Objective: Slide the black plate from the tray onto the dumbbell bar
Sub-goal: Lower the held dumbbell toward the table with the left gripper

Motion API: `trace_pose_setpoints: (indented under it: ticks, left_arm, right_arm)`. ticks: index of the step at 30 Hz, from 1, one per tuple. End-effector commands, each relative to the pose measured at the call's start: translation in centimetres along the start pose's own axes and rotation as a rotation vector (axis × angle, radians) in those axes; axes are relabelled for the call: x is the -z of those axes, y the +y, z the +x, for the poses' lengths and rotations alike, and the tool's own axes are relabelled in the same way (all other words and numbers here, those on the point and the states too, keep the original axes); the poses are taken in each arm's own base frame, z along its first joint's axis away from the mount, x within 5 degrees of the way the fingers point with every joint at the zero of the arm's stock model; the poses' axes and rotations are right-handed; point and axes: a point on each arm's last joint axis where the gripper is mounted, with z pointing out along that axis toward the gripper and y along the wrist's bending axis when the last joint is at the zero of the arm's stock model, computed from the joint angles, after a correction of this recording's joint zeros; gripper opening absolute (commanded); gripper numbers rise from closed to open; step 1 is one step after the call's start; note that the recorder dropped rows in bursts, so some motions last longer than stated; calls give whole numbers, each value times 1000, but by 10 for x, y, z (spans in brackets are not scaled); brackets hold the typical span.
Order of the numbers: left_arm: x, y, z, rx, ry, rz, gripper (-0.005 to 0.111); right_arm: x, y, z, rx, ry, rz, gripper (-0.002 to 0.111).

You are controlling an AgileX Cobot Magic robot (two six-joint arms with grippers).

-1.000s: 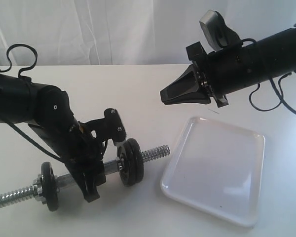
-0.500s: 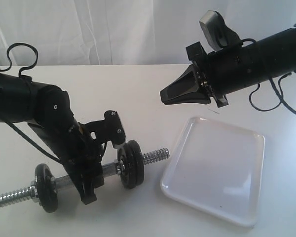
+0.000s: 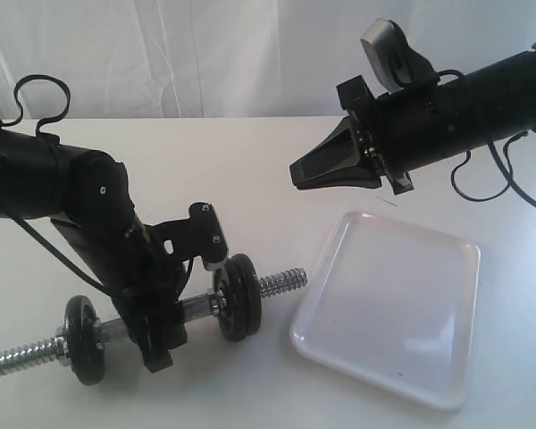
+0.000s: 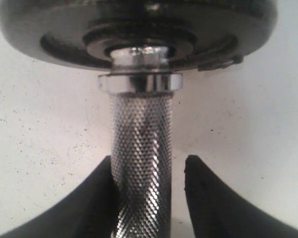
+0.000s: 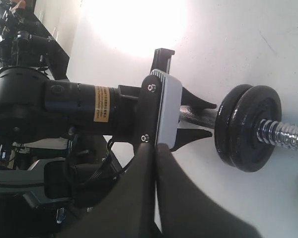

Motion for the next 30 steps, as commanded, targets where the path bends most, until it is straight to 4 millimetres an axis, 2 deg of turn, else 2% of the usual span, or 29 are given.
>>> trace_pose_setpoints:
  ticks: [1,4,11,15,18,23,30]
  left_arm:
    - [2,-3,2,15,22,31,55]
    - [2,-3,2,7,31,31,61]
    - [1,0,4,71,54,3,58]
    - [-8,0,6,74,77,19,43]
    - [-13,1,6,94,81,20,29]
    - [-10,1,5,143,69,9,0]
    - [6,7,-9,219,62,17,0]
  right_arm:
    - [2,5,0,20,-9,-9,0]
    - [2,5,0,20,-9,-9,0]
    - [2,5,0,20,-9,-9,0]
    - [2,5,0,20,-9,-9,0]
    - [2,5,0,20,-9,-9,0]
    - [2,5,0,20,-9,-9,0]
    - [2,5,0,20,-9,-9,0]
